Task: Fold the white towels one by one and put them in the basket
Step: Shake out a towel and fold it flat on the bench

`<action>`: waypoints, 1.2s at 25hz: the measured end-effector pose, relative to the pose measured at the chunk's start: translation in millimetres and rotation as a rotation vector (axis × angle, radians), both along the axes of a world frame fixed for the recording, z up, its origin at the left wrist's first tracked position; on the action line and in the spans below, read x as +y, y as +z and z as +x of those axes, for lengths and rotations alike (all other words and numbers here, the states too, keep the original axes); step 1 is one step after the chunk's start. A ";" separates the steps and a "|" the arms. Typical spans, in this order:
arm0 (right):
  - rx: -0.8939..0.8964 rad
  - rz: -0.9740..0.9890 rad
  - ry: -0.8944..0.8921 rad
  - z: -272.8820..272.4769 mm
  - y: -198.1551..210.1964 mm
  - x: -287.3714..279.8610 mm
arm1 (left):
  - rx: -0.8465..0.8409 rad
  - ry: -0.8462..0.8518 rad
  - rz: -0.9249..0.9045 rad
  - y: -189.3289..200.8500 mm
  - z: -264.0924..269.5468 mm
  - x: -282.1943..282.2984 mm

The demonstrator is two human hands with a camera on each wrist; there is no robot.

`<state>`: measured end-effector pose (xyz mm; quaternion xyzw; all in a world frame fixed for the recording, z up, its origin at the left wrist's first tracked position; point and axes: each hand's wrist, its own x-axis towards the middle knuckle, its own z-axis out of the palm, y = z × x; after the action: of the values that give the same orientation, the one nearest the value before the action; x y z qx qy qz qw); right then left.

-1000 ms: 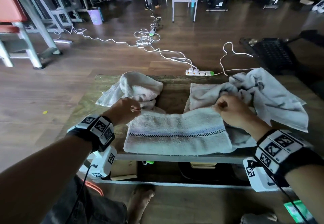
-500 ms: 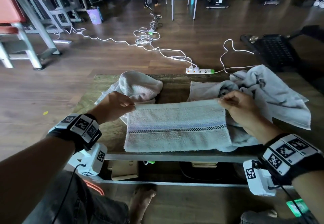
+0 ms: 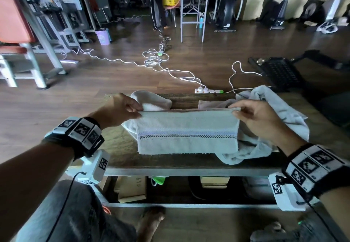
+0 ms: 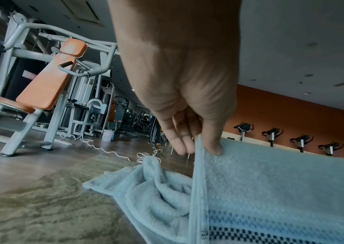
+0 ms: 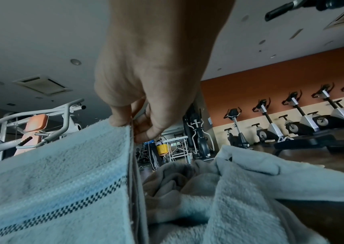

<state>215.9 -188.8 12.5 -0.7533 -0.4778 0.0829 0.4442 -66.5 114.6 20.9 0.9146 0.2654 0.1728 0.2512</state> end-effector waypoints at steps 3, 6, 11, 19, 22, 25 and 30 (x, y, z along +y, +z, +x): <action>-0.015 0.039 -0.021 -1.0 4.0 -7.0 | 0.016 0.016 0.007 8.0 -2.3 -9.2; -0.014 0.046 -0.028 -1.4 9.2 -13.2 | 0.035 0.018 0.036 15.5 -8.2 -13.7; -0.024 0.010 -0.049 -2.0 14.7 -9.4 | -0.021 -0.005 0.036 22.9 -14.5 -17.5; -0.020 0.018 -0.142 -10.3 16.6 -4.7 | -0.069 -0.021 -0.010 17.3 -24.2 -12.8; -0.031 -0.012 -0.147 -10.2 15.1 -4.0 | -0.063 0.002 0.012 14.9 -23.4 -9.1; -0.037 -0.042 -0.126 -6.7 13.6 -0.3 | -0.049 0.031 0.041 13.1 -21.7 -9.7; -0.066 -0.130 -0.082 -9.5 19.6 27.4 | -0.045 0.107 0.045 21.8 -20.5 -1.9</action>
<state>206.3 -161.3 32.1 -0.8018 -0.4545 0.0704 0.3814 -87.0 112.7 42.6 0.9004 0.3042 0.2124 0.2271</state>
